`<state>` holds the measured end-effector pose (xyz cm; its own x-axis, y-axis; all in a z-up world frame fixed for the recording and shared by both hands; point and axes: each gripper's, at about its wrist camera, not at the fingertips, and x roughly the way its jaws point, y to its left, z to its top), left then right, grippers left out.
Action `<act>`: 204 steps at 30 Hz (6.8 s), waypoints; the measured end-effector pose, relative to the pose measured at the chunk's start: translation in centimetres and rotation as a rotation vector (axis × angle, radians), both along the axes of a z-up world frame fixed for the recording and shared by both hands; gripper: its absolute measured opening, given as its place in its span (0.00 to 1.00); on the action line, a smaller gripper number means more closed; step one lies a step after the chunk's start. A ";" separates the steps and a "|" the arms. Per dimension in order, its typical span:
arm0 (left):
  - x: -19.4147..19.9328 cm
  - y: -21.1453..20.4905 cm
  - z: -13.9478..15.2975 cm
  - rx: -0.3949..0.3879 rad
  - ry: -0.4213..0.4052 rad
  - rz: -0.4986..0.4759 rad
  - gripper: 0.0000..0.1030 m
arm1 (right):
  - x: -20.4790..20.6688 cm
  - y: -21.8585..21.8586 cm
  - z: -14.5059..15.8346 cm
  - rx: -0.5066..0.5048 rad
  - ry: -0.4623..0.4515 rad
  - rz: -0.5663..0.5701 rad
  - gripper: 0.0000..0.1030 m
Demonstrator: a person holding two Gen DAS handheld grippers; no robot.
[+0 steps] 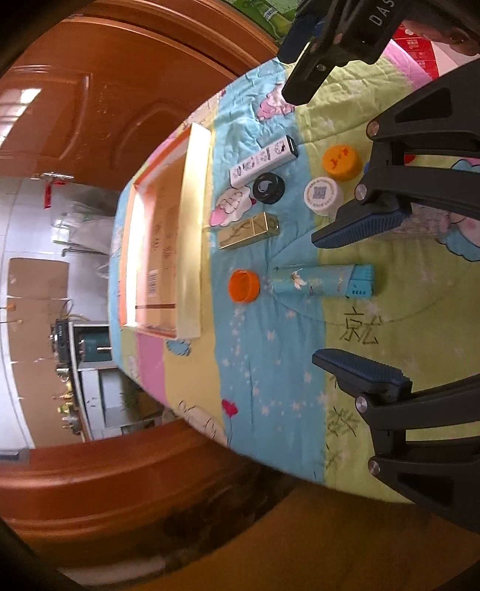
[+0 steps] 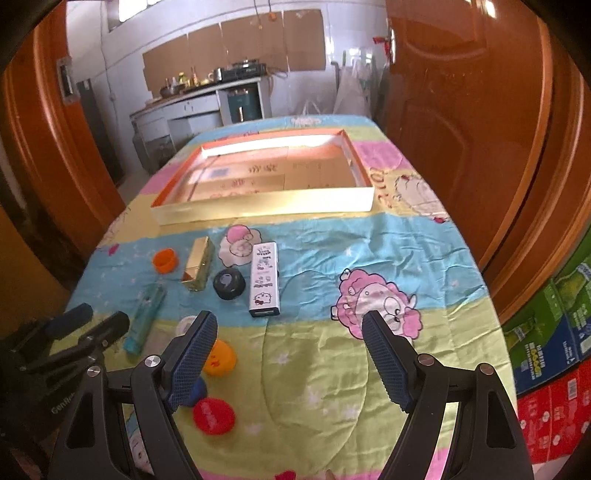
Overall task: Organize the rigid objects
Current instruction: 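Grasp the teal tube with the left tool while the right tool grasps the white Hello Kitty box, then carry the teal tube and white box into the tray and open both tools, then withdraw both tools from the tray back toward the remaining items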
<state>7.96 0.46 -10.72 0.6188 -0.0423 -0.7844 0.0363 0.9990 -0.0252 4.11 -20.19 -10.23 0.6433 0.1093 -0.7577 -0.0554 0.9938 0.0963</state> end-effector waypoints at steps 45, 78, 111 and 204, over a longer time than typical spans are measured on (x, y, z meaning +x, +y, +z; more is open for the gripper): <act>4.1 1.3 -2.3 -0.094 0.062 -0.030 0.22 | 7.7 3.0 -4.3 -0.089 0.110 0.139 0.25; 14.2 -1.0 8.3 -0.074 -0.075 -0.088 0.22 | 12.0 -2.0 5.6 0.008 -0.031 0.174 0.25; 33.6 -3.2 2.1 -0.052 0.117 -0.124 0.22 | 34.1 -0.3 0.1 0.085 0.168 0.244 0.25; 13.7 0.8 8.3 -0.074 -0.154 -0.132 0.47 | 14.7 -2.4 2.4 0.108 0.066 0.200 0.48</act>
<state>21.63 1.27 -2.42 0.7161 -0.1851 -0.6730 0.1760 0.9809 -0.0826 18.86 -22.61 -7.83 0.5500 0.3124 -0.7746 -0.2398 0.9474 0.2119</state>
